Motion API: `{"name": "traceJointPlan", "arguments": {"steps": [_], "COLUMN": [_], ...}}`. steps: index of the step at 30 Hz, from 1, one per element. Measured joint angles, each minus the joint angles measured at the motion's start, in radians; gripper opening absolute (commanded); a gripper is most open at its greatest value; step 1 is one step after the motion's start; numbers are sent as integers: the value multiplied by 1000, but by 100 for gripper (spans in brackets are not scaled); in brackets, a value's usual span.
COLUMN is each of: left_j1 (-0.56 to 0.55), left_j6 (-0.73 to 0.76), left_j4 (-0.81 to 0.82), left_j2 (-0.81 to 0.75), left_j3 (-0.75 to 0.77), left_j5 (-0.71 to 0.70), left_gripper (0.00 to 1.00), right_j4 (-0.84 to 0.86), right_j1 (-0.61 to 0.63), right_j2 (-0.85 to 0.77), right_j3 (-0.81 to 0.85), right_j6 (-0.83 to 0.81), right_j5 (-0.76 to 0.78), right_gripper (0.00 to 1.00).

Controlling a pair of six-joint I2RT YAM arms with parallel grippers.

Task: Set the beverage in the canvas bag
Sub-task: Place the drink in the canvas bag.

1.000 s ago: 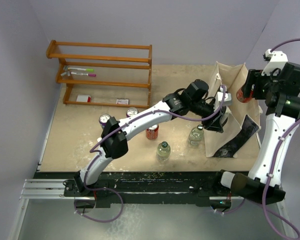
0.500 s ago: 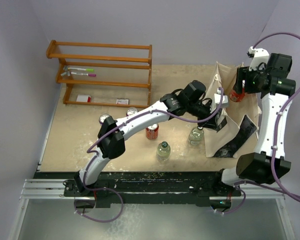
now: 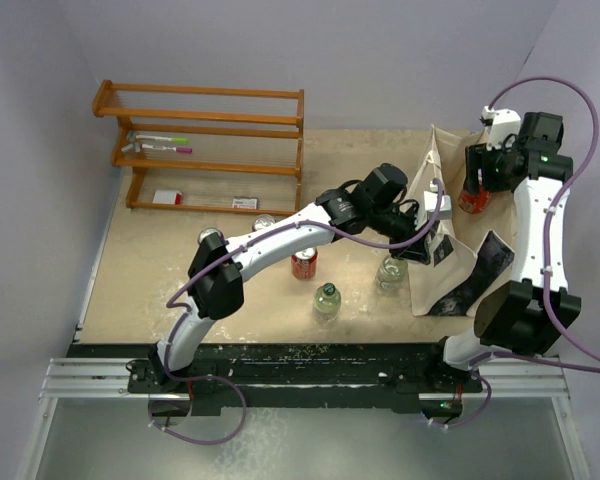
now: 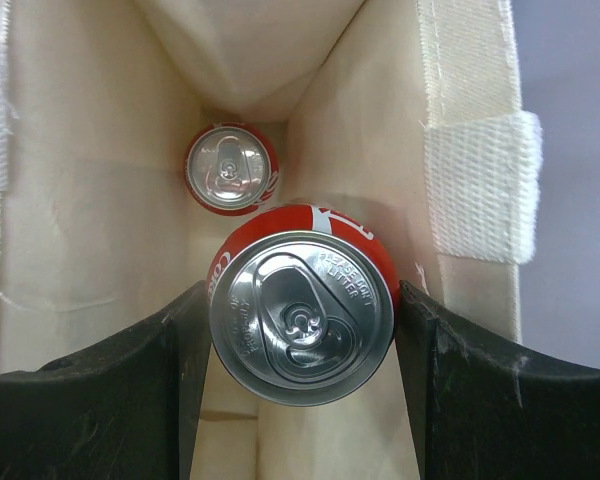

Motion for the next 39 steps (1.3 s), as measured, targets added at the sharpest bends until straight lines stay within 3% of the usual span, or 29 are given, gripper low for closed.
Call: {"name": "traceJointPlan", "arguments": {"steps": [24,39], "left_j1": [20,24], "left_j6": [9,39], "left_j4": [-7,-15], "left_j2": [-45,-68], "left_j3": [-11,-40], "left_j5": [62,75], "left_gripper": [0,0], "right_j4": [173,194], "right_j1": [1,1], "right_j2": [65,131], "right_j3": [-174,-180], "right_j6": [-185,-250], "right_j5": [-63,-121], "right_gripper": [0,0]}}
